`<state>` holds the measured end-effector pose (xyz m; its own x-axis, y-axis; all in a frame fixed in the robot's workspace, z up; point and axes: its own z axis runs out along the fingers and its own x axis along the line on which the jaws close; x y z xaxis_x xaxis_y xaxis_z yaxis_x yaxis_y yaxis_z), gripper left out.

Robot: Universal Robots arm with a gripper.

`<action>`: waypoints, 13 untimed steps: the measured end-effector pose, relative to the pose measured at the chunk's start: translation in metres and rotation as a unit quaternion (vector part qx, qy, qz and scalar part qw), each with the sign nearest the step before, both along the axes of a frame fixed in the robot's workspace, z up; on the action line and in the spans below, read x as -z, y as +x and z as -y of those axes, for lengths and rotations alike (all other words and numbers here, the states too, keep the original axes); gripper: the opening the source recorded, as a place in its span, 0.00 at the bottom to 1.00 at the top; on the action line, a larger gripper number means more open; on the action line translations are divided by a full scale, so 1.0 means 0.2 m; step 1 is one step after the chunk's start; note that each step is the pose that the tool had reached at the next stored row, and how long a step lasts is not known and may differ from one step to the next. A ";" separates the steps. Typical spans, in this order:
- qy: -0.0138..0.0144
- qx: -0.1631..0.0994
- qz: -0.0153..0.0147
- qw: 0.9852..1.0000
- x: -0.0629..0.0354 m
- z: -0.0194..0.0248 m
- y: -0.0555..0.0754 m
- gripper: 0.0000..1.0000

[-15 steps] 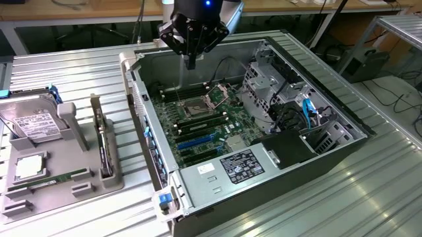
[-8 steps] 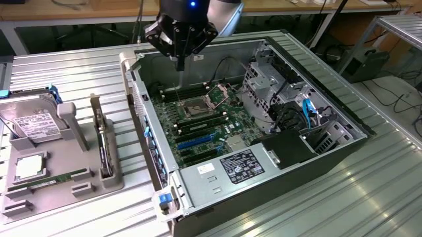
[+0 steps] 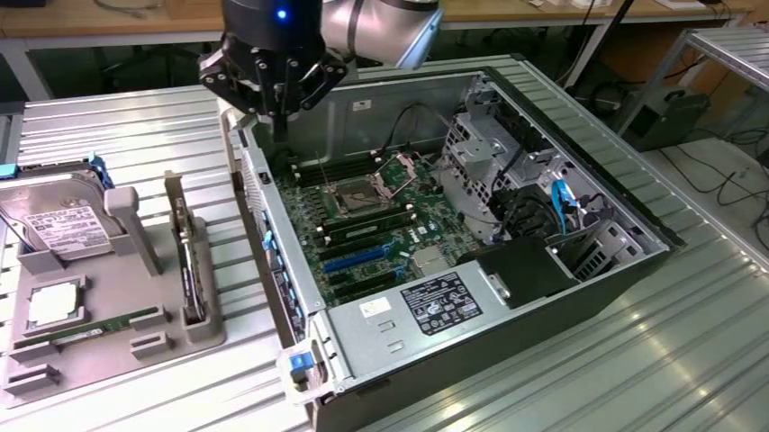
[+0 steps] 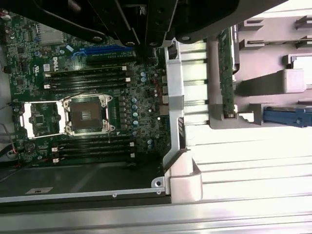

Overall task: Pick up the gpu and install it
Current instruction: 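Reach for the gpu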

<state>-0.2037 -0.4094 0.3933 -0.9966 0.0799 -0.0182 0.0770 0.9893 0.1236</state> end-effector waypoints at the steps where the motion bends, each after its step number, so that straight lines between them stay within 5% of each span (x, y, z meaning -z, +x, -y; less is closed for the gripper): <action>1: 0.000 0.000 0.000 1.000 0.000 0.004 -0.02 0.11; 13: 0.000 0.000 0.000 1.000 0.027 0.075 -0.31 0.11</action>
